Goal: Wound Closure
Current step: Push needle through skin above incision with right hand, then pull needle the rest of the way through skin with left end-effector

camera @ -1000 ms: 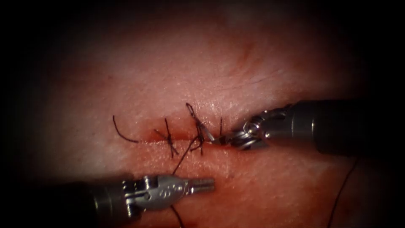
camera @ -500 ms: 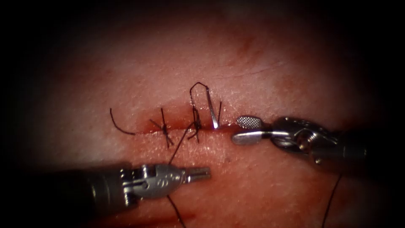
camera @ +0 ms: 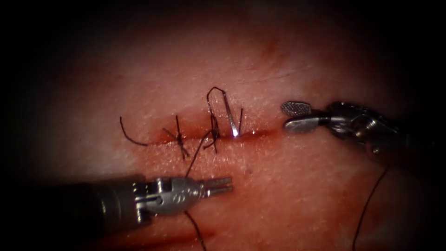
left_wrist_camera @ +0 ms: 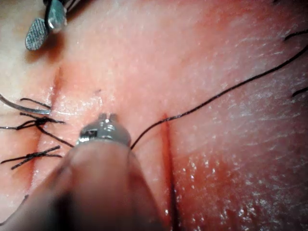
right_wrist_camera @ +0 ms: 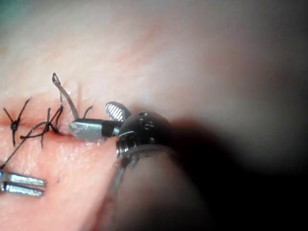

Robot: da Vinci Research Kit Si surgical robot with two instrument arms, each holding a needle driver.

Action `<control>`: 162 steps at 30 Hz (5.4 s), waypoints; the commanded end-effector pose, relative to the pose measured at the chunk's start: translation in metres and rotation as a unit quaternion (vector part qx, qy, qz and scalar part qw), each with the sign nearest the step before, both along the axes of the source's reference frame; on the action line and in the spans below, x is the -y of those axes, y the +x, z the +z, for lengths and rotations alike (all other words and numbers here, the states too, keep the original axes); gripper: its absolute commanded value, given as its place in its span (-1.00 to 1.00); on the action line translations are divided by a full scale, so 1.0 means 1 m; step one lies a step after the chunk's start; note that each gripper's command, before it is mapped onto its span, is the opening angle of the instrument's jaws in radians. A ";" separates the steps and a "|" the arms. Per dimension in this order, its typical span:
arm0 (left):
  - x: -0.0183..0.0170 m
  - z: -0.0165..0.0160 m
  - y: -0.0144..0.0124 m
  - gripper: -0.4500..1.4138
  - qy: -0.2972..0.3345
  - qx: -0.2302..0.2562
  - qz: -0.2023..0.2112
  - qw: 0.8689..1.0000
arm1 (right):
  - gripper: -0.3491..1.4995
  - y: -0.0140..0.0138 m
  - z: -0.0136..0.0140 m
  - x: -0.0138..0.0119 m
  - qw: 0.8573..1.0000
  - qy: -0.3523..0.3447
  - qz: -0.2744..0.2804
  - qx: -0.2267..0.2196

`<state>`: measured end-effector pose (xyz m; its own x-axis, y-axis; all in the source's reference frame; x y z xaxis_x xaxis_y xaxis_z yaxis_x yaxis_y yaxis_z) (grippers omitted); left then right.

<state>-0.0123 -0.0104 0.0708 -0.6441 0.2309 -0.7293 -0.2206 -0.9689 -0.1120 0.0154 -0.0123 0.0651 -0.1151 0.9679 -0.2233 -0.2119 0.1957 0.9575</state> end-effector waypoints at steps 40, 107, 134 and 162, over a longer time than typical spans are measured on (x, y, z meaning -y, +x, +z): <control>0.0011 0.0007 0.0000 -0.69 -0.005 0.003 0.003 1.000 | -1.00 0.0124 0.0069 -0.0027 0.986 0.046 -0.151 0.045; -0.0017 -0.0046 -0.0042 0.12 -0.075 0.071 -0.002 0.995 | 0.23 -0.0007 -0.0018 -0.0004 0.992 0.125 -0.004 0.010; -0.0037 -0.0009 -0.0070 -1.00 0.038 0.172 -0.057 0.983 | -0.20 -0.0032 0.0007 0.0039 0.994 0.085 0.068 0.007; -0.0075 -0.0106 -0.0053 -1.00 0.372 0.429 -0.133 0.812 | 0.38 0.0007 0.0023 0.0081 0.998 0.021 -0.031 0.057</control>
